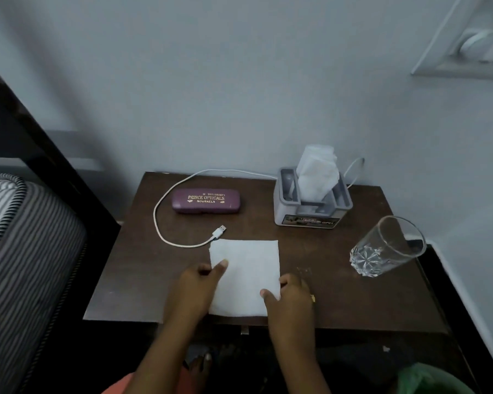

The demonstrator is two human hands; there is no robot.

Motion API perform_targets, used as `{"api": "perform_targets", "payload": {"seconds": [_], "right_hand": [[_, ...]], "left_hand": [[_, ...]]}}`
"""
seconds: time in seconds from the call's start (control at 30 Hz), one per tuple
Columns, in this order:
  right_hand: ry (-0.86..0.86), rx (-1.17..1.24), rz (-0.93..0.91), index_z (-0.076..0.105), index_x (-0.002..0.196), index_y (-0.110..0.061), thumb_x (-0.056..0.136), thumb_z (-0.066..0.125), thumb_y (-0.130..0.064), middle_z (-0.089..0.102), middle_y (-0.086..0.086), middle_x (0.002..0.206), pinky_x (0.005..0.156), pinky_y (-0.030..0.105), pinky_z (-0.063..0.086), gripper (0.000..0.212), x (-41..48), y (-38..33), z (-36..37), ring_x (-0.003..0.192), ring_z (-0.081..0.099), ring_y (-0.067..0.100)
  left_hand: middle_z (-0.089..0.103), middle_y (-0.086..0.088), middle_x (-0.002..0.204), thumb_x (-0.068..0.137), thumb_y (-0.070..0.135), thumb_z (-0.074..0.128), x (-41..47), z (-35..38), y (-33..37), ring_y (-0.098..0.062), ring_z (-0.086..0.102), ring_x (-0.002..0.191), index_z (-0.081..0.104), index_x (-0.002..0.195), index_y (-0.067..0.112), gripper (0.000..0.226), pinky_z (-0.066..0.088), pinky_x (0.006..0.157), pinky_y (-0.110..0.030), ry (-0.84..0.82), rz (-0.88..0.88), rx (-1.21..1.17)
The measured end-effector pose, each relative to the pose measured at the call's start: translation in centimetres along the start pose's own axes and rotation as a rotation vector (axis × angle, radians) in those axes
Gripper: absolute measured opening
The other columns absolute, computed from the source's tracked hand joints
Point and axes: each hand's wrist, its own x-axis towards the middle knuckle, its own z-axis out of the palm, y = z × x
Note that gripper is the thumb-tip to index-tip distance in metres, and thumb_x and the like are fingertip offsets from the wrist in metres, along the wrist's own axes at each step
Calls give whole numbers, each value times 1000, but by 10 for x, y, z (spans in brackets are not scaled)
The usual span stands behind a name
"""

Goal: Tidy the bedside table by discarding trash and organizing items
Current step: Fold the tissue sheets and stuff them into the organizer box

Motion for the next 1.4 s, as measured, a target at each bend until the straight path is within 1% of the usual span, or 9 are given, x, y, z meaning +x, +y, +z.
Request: {"api": "perform_targets", "payload": {"seconds": [0.17, 0.33, 0.4, 0.47, 0.53, 0.63, 0.83, 0.97, 1.4], "right_hand": [[-20, 94, 1, 58, 97, -15, 78, 72, -27, 60, 3, 95, 73, 29, 50, 26, 0, 3, -1, 84, 59, 18], [52, 415, 106, 60, 87, -13, 79, 68, -40, 64, 8, 83, 76, 33, 49, 30, 8, 6, -9, 83, 63, 26], [-105, 769, 319, 59, 85, -17, 85, 56, -49, 65, 10, 89, 83, 37, 50, 32, 9, 1, -18, 90, 63, 26], [-457, 1183, 544, 61, 99, -7, 85, 46, -60, 66, 18, 105, 88, 41, 50, 57, 2, -8, -28, 103, 63, 33], [-720, 1460, 591, 59, 112, 0, 82, 43, -66, 65, 22, 117, 89, 47, 53, 74, -4, -14, -37, 109, 62, 37], [-733, 1639, 513, 62, 117, -2, 82, 48, -60, 65, 20, 118, 74, 41, 60, 69, 0, -17, -53, 98, 68, 31], [-453, 1247, 318, 62, 113, -2, 84, 61, -6, 73, 10, 104, 73, 30, 59, 30, 6, -7, -42, 93, 70, 20], [-383, 1145, 256, 65, 106, -12, 90, 57, -12, 74, 4, 100, 85, 36, 55, 18, 5, -11, -41, 93, 70, 18], [-352, 1129, 308, 64, 109, -11, 93, 53, -13, 72, 6, 103, 77, 31, 57, 19, 10, -8, -34, 95, 68, 20]], "left_hand": [[65, -3, 72, 82, 37, 66, 4, 0, 0, -25, 61, 74, 62, 69, 16, 25, 38, 57, -29, 18, 82, 5], [73, -14, 98, 85, 19, 63, -12, -4, 21, -24, 68, 86, 67, 99, 6, 19, 56, 78, -39, -252, 42, -767], [72, -13, 100, 81, 22, 62, -21, -12, 34, -21, 69, 86, 66, 103, 8, 27, 56, 82, -39, -363, 35, -993], [72, -14, 103, 77, 25, 62, -32, -21, 45, -23, 68, 91, 65, 107, 9, 35, 55, 84, -42, -473, 31, -1111], [71, -15, 107, 78, 26, 60, -39, -24, 50, -26, 68, 94, 64, 111, 9, 38, 57, 81, -42, -536, 72, -1095], [73, -12, 103, 83, 25, 58, -39, -21, 49, -23, 70, 91, 66, 108, 10, 30, 58, 78, -37, -480, 152, -911], [75, -2, 75, 85, 1, 61, -20, -13, 23, -14, 70, 65, 66, 97, 7, 15, 55, 54, -22, -292, 144, -629], [75, 5, 72, 82, -9, 60, -14, -9, 15, -9, 71, 65, 63, 106, 9, 29, 55, 55, -20, -271, 146, -620], [74, -2, 88, 81, -10, 61, -3, -2, 5, -11, 71, 71, 56, 121, 4, 43, 57, 61, -23, -306, 75, -671]]}}
